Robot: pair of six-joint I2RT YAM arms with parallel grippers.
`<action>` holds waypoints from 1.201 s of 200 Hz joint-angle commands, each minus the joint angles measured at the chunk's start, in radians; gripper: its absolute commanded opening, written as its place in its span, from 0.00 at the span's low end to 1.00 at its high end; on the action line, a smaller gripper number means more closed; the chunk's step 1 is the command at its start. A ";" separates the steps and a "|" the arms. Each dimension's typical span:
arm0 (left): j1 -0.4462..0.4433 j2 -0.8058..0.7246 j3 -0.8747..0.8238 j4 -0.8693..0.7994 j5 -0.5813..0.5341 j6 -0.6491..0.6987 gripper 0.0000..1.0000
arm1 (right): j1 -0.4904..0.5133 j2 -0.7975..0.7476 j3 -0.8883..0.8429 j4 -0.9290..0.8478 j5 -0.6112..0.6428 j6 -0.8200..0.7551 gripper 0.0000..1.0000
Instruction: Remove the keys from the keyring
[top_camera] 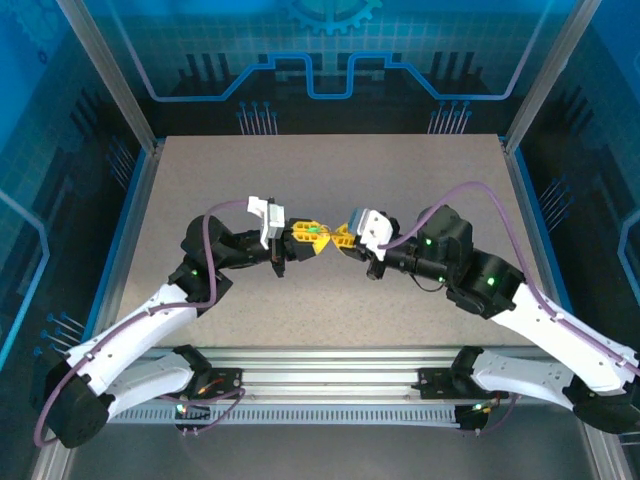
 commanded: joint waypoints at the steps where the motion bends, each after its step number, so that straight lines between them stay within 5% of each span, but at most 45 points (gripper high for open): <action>1: 0.021 -0.014 0.040 0.106 0.018 -0.055 0.00 | 0.015 -0.044 -0.057 0.081 0.140 -0.121 0.00; 111: 0.037 0.009 0.097 0.058 0.043 -0.117 0.00 | 0.256 -0.034 -0.155 0.175 0.495 -0.564 0.00; 176: 0.036 0.007 0.179 -0.189 0.025 -0.046 0.00 | 0.325 0.024 -0.168 0.231 0.676 -0.769 0.00; 240: 0.033 0.016 0.229 -0.361 -0.023 -0.001 0.00 | 0.367 0.125 -0.219 0.474 0.777 -0.931 0.00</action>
